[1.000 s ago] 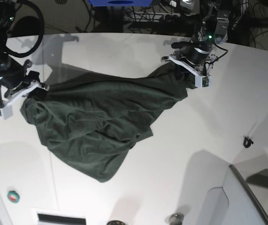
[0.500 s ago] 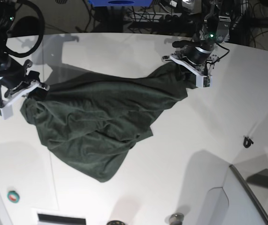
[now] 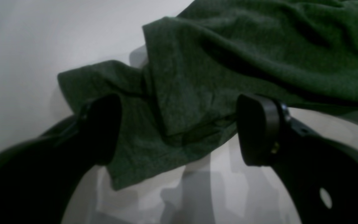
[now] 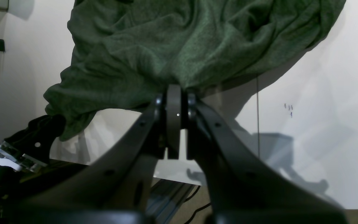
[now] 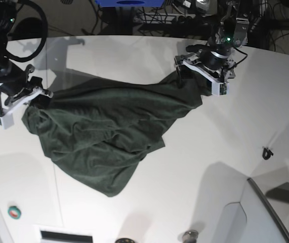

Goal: Layout the t-shirt on the table in an organized manner, then fold the t-shirt properly
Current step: 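Grasp the shirt edge with the left gripper near the right gripper's side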

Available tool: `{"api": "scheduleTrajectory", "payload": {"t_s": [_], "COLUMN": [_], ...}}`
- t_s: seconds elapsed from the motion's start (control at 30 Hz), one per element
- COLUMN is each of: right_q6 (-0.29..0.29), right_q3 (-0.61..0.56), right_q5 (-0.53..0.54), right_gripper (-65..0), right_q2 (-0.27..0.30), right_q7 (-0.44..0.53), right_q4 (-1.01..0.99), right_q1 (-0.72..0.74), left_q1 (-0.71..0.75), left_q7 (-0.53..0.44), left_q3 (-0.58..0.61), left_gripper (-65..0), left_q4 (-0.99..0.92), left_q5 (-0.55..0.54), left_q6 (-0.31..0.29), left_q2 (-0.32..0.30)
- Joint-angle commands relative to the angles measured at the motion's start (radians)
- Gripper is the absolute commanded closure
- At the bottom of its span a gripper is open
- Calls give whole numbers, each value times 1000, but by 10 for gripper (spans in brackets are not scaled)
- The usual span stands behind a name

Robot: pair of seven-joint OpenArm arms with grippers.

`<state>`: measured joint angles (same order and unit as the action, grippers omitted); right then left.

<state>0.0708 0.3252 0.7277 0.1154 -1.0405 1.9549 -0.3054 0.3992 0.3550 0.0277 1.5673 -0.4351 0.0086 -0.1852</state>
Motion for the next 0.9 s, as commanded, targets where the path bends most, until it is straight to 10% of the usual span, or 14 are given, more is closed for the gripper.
{"api": "scheduleTrajectory", "payload": {"t_s": [0.0, 0.27, 0.53, 0.87], "right_q6": [5, 7, 7, 7], "right_q3": [2, 2, 2, -1], "right_q5": [13, 13, 13, 13], "right_gripper": [-3, -3, -2, -3], "right_q2": [10, 7, 7, 10], "right_q7": [16, 16, 16, 6], "right_q4": [13, 13, 13, 21], "right_q1": [7, 7, 7, 25], "left_q1": [-9, -70, -67, -79], "left_q7": [-15, -12, -12, 37], "left_q3": [5, 47, 36, 31], "left_gripper": [-555, -538, -8, 0], "left_q4": [14, -84, -52, 140], "left_q5": [-5, -5, -5, -5], "left_q6": [-3, -3, -3, -3], "left_q2": [-3, 11, 13, -52]}}
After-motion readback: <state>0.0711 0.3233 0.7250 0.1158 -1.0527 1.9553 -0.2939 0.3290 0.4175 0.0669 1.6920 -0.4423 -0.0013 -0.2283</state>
